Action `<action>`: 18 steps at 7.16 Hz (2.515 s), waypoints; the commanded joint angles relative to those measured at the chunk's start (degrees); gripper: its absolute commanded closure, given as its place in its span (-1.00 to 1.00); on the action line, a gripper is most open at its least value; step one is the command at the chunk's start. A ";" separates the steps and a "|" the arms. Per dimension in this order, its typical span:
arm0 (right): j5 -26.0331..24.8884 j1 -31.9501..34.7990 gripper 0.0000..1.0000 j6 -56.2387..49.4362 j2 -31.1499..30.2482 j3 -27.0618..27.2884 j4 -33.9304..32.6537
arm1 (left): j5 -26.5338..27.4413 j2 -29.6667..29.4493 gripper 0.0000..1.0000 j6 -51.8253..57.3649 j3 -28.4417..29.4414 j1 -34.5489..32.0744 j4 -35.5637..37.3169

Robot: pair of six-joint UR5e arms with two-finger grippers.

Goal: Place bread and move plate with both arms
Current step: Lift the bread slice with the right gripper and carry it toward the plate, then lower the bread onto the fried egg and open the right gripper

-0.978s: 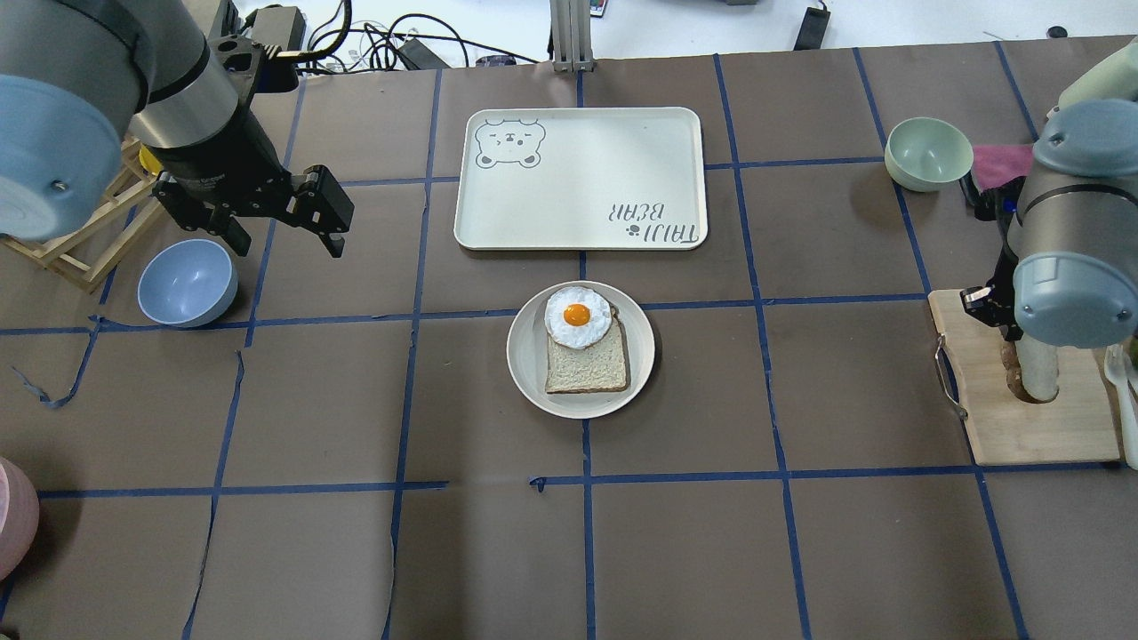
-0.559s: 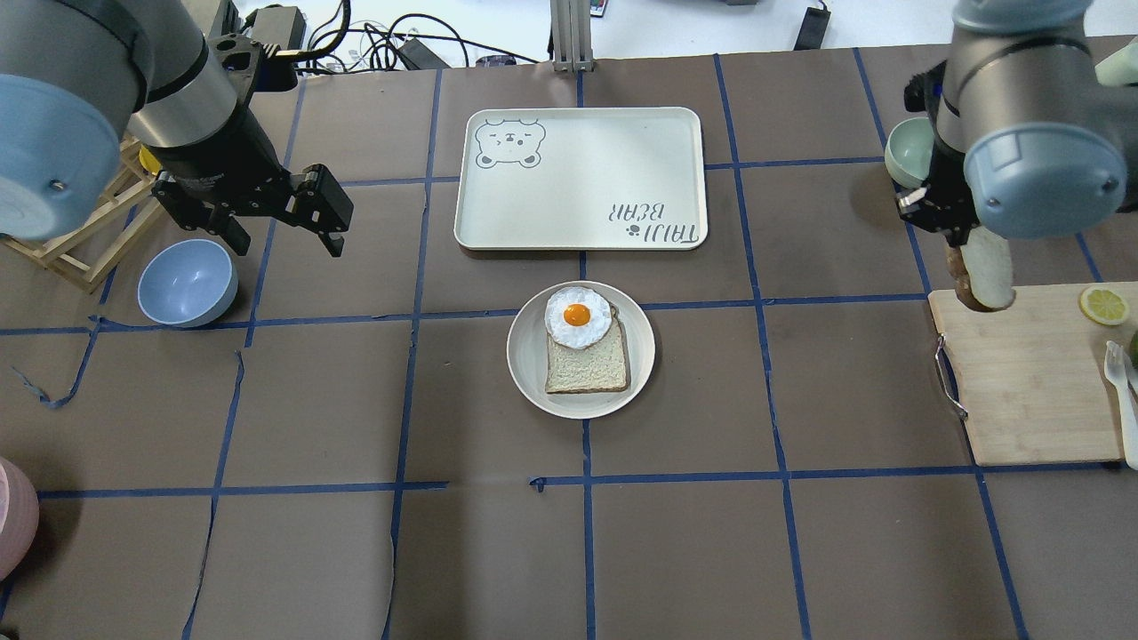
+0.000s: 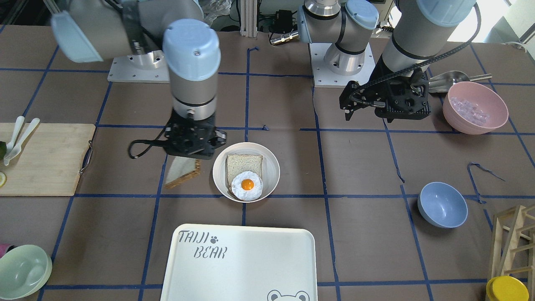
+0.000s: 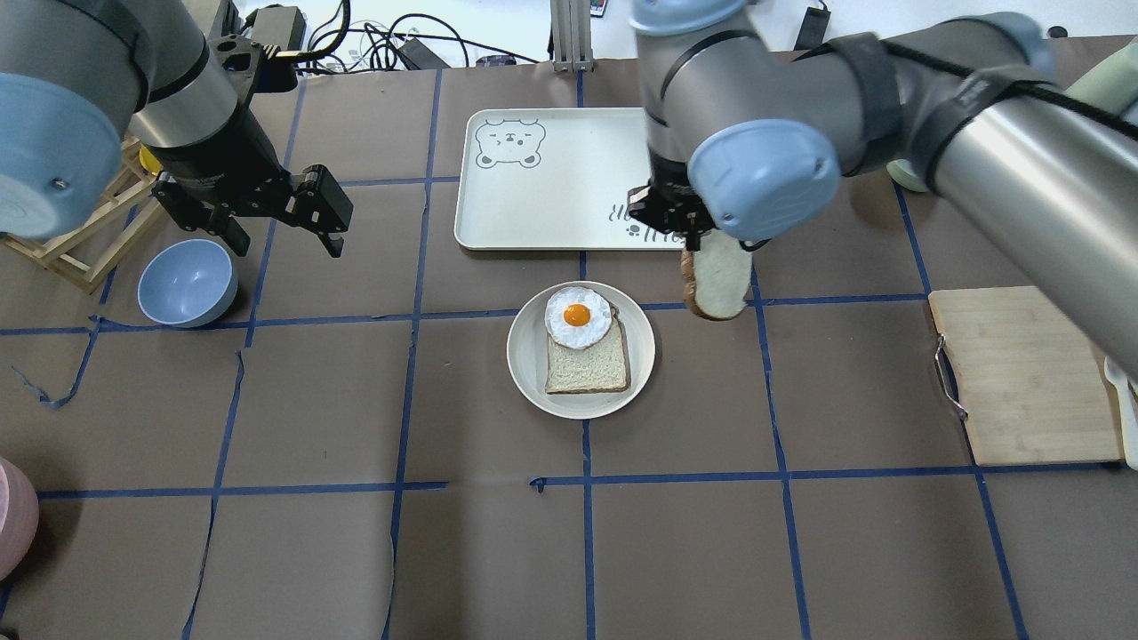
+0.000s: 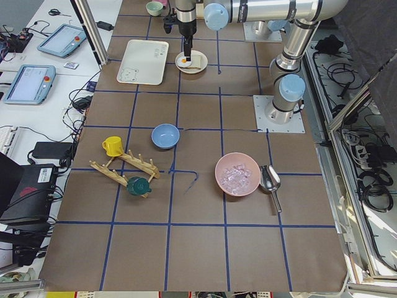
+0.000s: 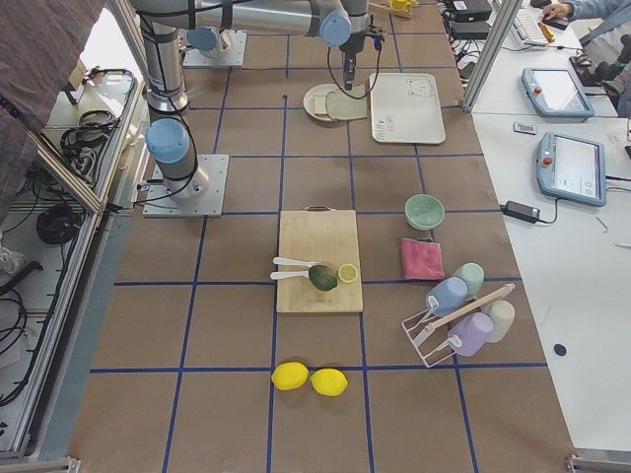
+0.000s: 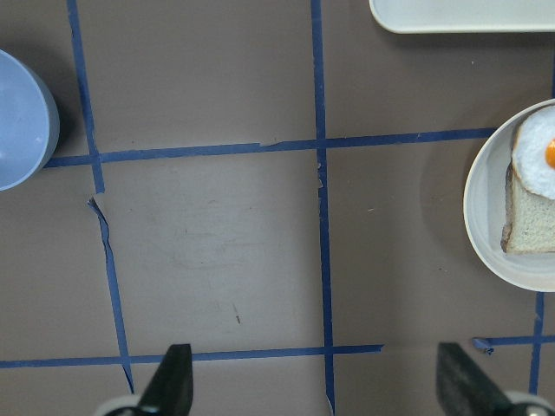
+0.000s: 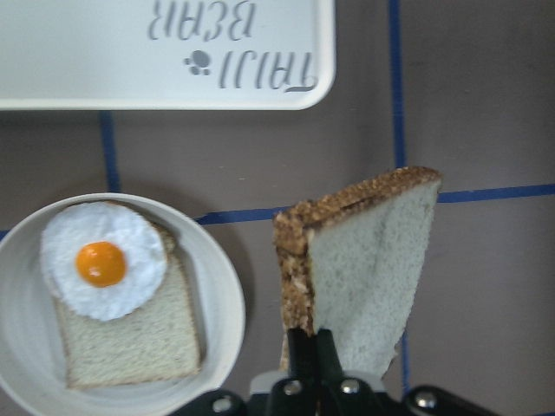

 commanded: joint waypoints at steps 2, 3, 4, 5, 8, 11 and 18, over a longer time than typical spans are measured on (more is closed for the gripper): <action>2.92 8.52 1.00 8.36 5.38 2.27 -9.12 | 0.10 0.13 -1.00 0.08 -0.01 0.19 0.06; 4.74 8.53 1.00 9.06 5.47 2.44 -9.40 | 0.10 -0.04 -1.00 0.09 -0.09 0.19 0.06; 6.07 8.53 1.00 8.63 6.00 3.23 -9.58 | 0.10 0.05 -1.00 0.09 -0.09 0.19 0.06; 5.73 8.53 1.00 8.46 6.09 3.67 -9.58 | 0.01 0.05 -1.00 0.09 -0.01 0.19 0.06; 5.03 8.53 1.00 8.10 6.35 3.59 -9.67 | -0.16 -0.21 -1.00 0.09 -0.09 0.19 0.15; 4.41 8.53 1.00 6.70 7.14 4.02 -11.16 | -0.16 -0.74 -1.00 0.09 -0.01 0.19 0.23; 9.12 3.63 -1.00 6.44 6.09 0.98 -14.78 | -0.16 -1.71 -1.00 -0.52 -0.53 0.19 3.31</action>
